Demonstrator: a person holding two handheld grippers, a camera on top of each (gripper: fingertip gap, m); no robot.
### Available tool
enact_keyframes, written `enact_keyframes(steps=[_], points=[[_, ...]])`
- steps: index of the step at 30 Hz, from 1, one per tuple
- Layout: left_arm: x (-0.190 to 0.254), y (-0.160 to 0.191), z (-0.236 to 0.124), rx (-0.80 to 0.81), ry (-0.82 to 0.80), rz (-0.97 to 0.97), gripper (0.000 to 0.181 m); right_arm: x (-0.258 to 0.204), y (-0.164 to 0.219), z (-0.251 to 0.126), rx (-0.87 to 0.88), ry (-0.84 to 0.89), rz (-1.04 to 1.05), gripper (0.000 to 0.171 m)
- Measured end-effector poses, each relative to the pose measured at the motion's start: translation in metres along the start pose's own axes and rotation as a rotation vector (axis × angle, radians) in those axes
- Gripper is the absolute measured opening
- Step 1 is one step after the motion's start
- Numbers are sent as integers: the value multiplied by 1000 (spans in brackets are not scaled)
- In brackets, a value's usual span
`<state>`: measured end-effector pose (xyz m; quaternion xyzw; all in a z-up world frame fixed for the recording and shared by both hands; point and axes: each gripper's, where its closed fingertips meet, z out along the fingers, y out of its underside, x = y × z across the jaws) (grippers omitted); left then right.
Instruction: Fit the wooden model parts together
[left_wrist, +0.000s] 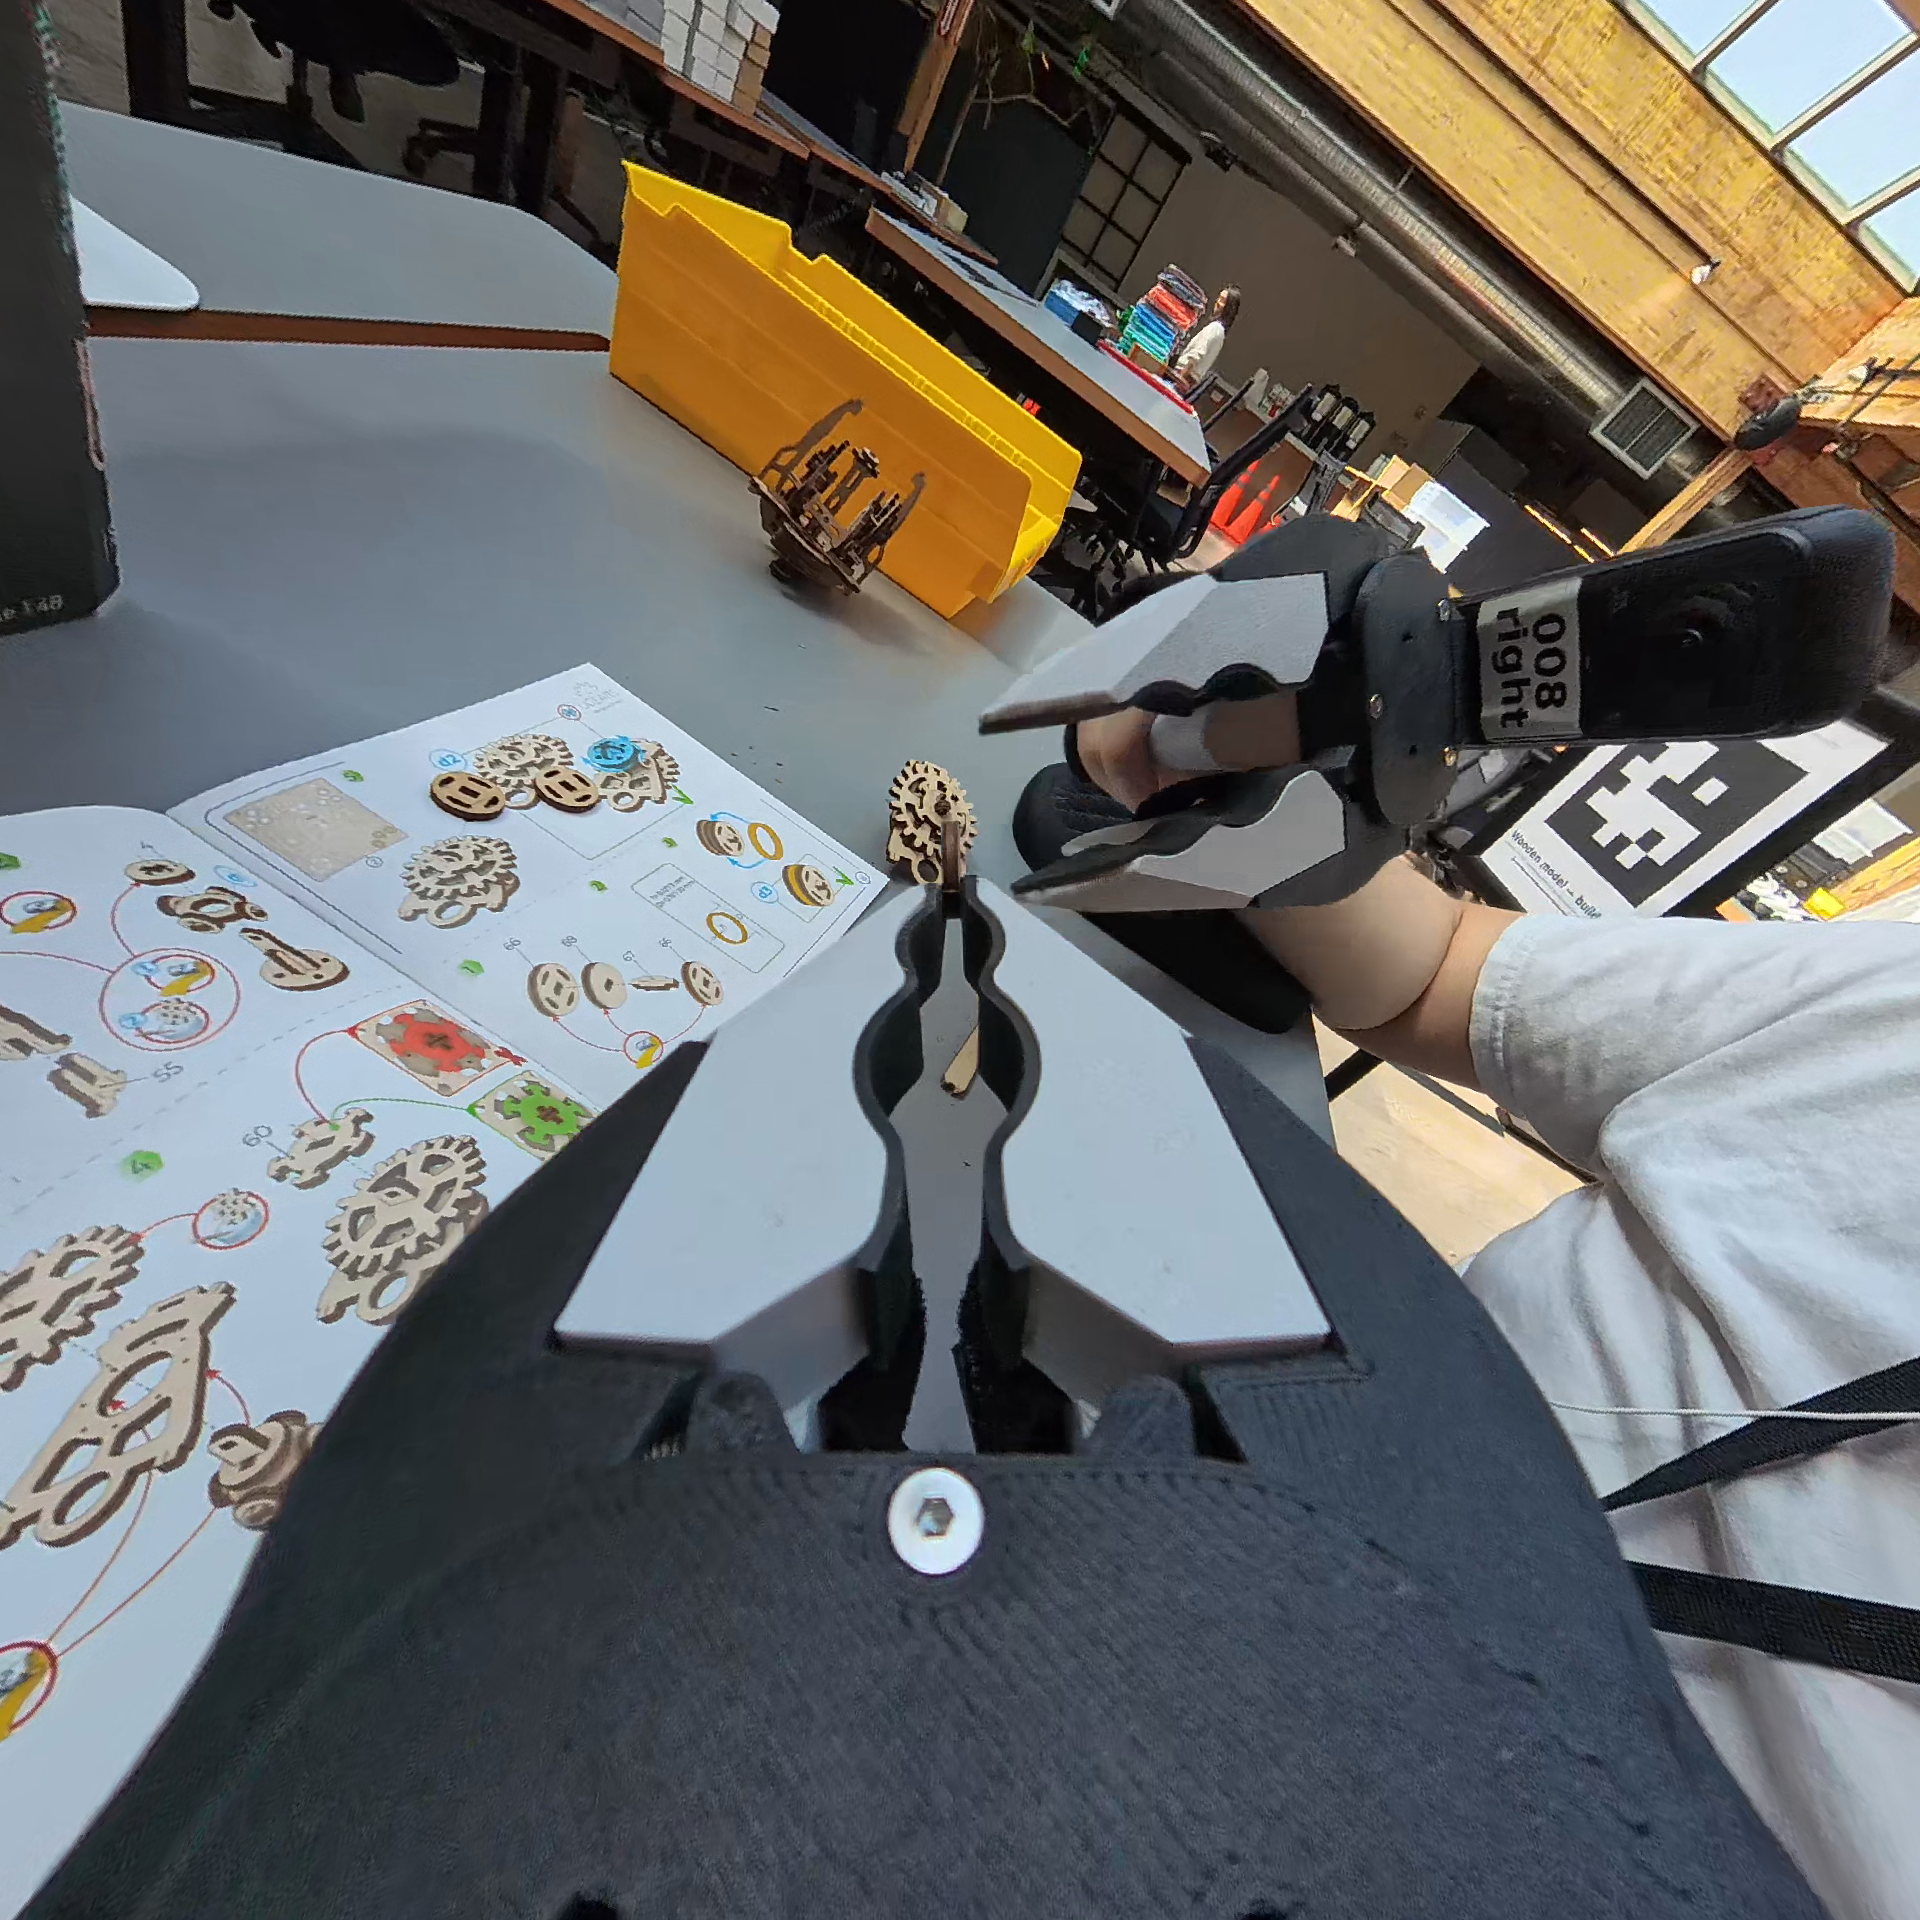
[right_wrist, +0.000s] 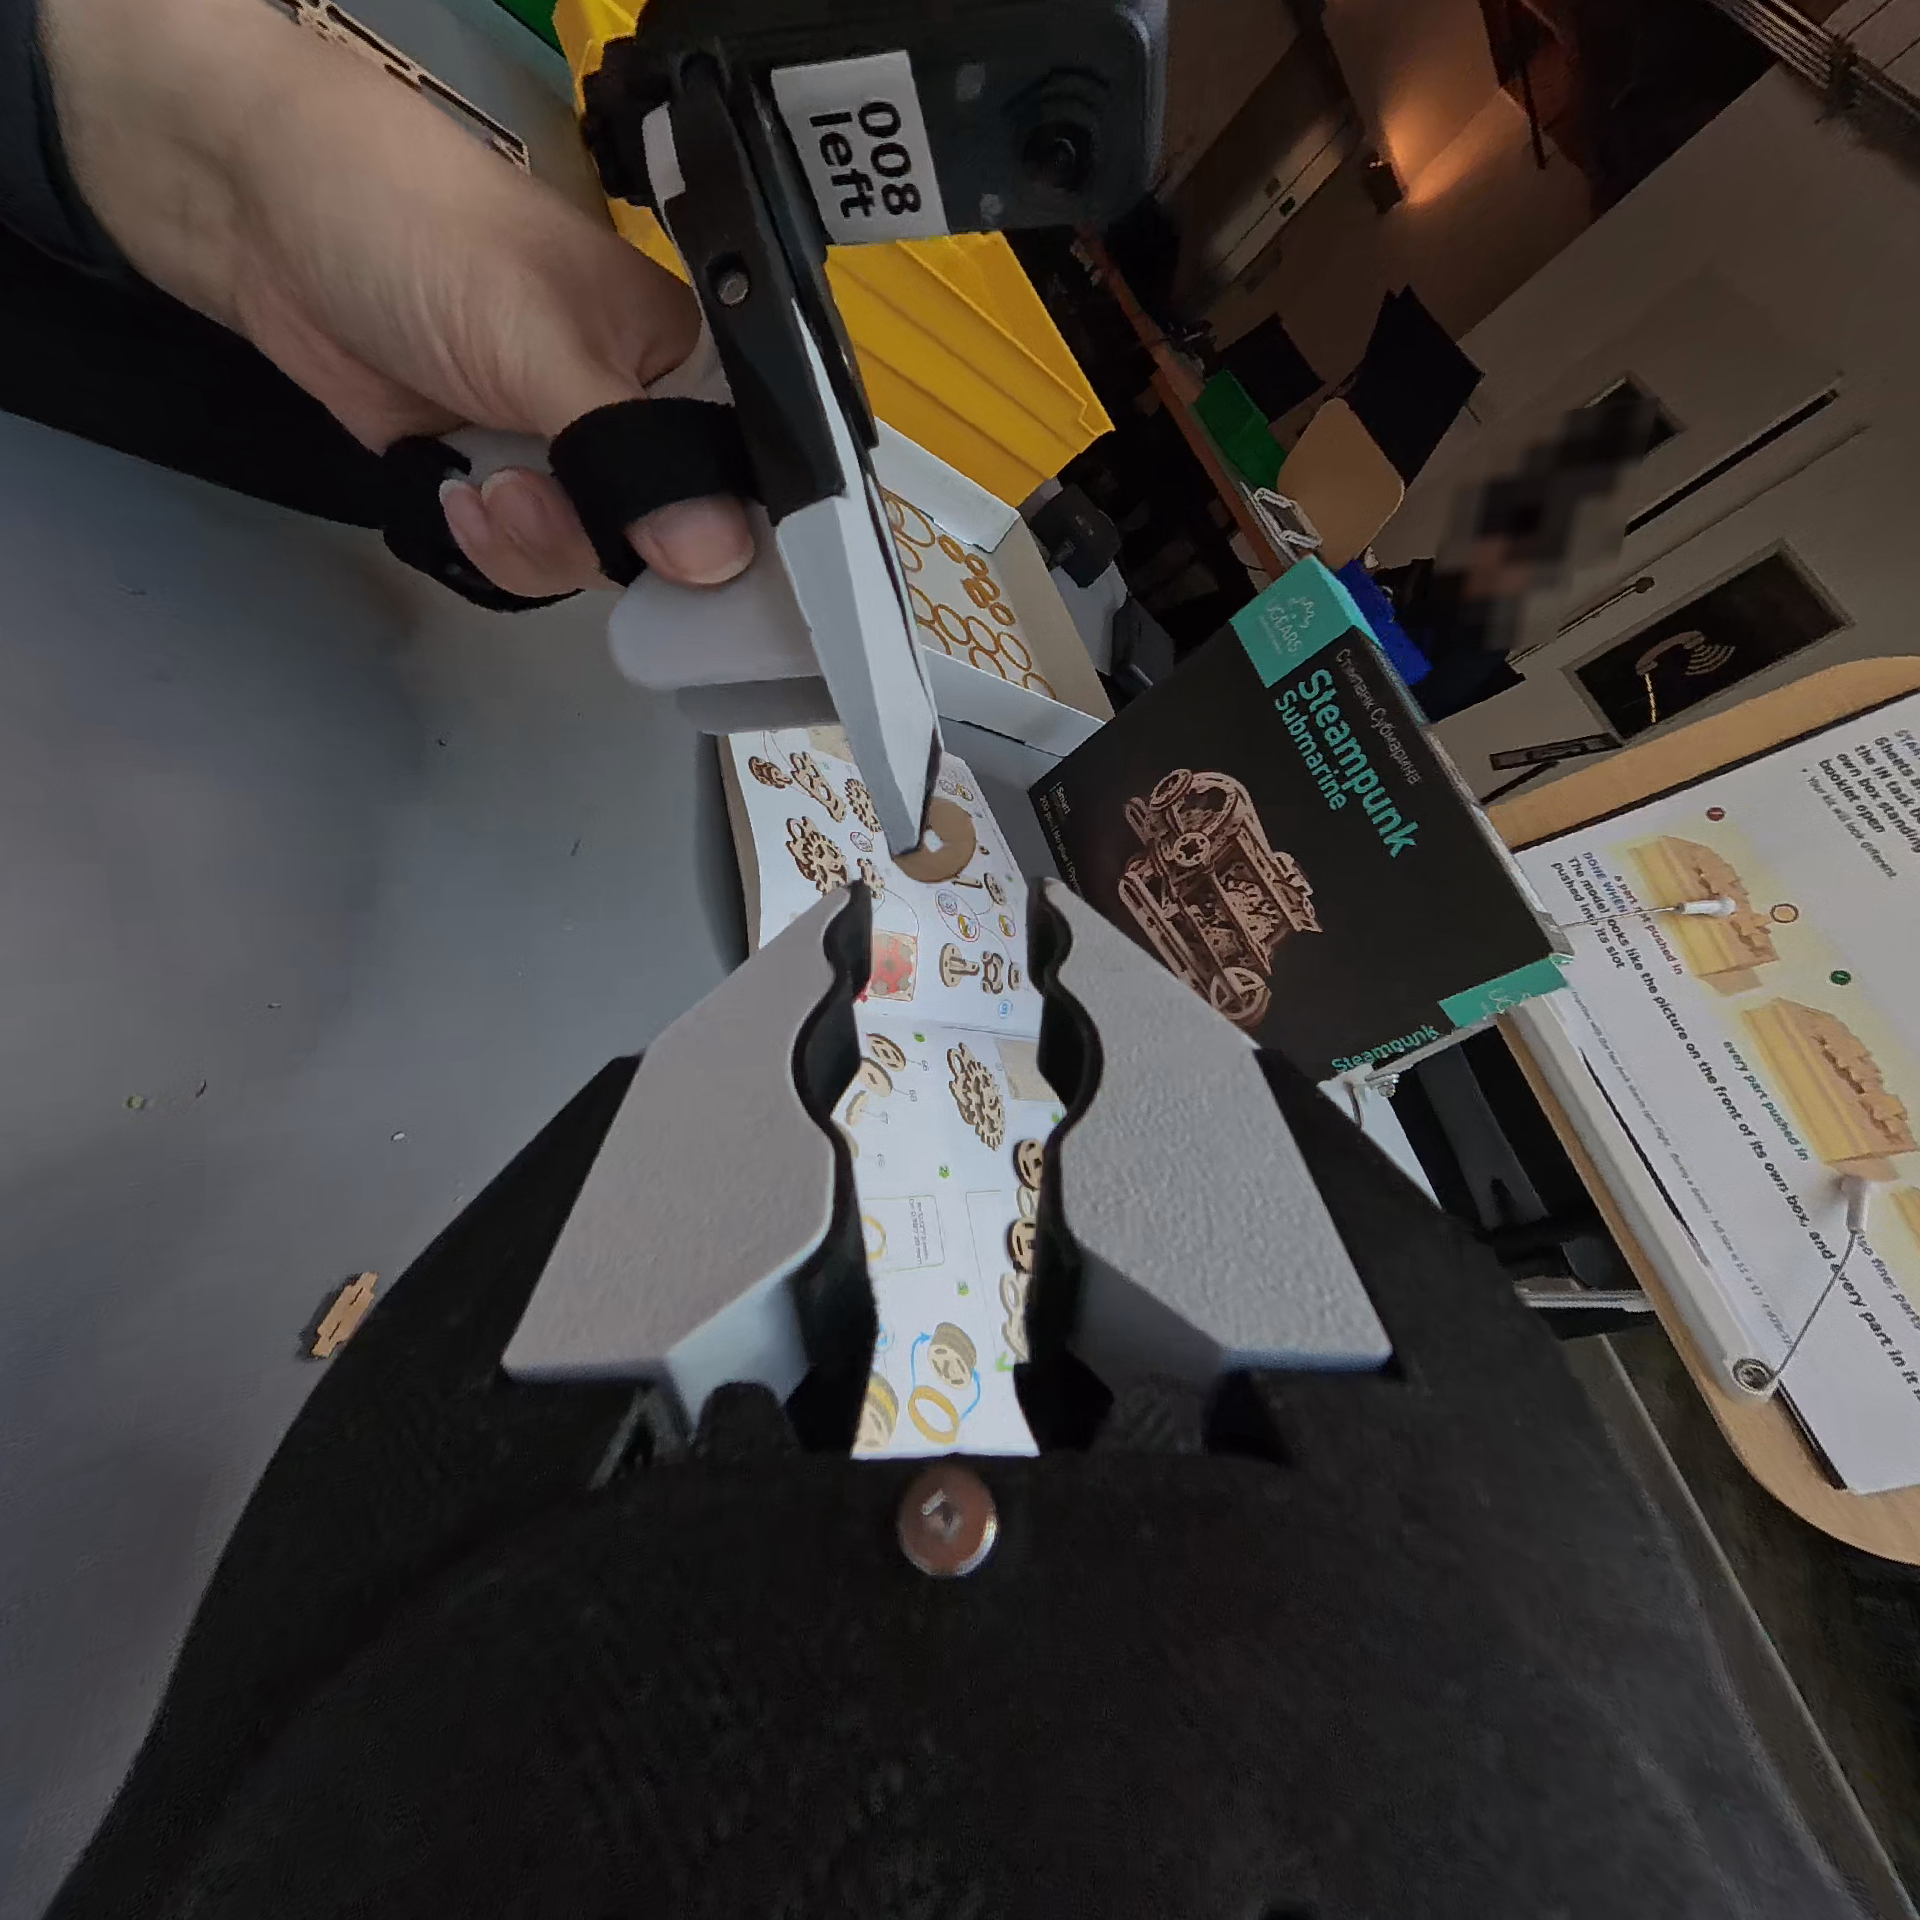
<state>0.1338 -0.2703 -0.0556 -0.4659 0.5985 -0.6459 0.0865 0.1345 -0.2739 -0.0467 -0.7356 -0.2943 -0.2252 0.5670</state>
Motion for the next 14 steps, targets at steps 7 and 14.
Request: enact_keyframes(steps=[7,14], points=[[-26,-4,-17,9,-122,28,1,-42,39,-44,-147,-215,491,30],[-24,-3,-14,-4,-116,26,1,-108,53,-67,-286,-246,583,27]])
